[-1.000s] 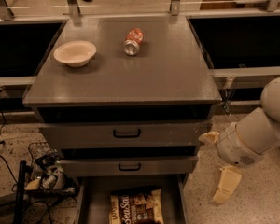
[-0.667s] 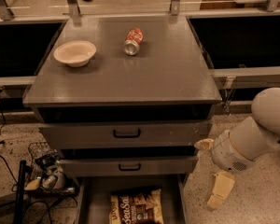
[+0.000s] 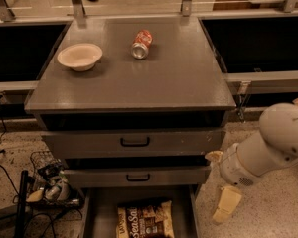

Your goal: Pick brown chip bag from bottom drawer and place on counter

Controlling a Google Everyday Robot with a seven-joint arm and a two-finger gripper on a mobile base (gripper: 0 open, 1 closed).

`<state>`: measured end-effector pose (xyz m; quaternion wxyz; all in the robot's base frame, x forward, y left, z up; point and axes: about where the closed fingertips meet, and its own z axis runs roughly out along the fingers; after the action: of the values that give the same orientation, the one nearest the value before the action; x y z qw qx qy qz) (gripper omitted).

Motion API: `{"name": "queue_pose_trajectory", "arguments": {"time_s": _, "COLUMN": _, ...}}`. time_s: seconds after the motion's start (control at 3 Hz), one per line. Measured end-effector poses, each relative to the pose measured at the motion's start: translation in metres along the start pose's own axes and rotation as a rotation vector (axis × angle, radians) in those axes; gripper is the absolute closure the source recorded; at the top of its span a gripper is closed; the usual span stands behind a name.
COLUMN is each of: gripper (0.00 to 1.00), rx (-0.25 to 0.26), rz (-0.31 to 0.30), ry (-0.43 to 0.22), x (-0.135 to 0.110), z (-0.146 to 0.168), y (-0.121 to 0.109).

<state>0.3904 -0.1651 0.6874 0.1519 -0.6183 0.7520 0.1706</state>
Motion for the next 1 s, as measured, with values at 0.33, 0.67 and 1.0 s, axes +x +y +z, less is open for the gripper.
{"name": "queue_pose_trajectory", "arguments": {"time_s": 0.33, "gripper": 0.0, "rx": 0.072, "rz": 0.039, "ry": 0.045, "x": 0.006, "z": 0.031, "y": -0.014}}
{"name": "queue_pose_trajectory", "arguments": {"time_s": 0.67, "gripper": 0.0, "rx": 0.116, "rz": 0.068, "ry": 0.08, "x": 0.009, "z": 0.05, "y": -0.026}}
{"name": "queue_pose_trajectory", "arguments": {"time_s": 1.0, "gripper": 0.0, "rx": 0.122, "rz": 0.073, "ry": 0.072, "x": 0.01, "z": 0.052, "y": -0.026}}
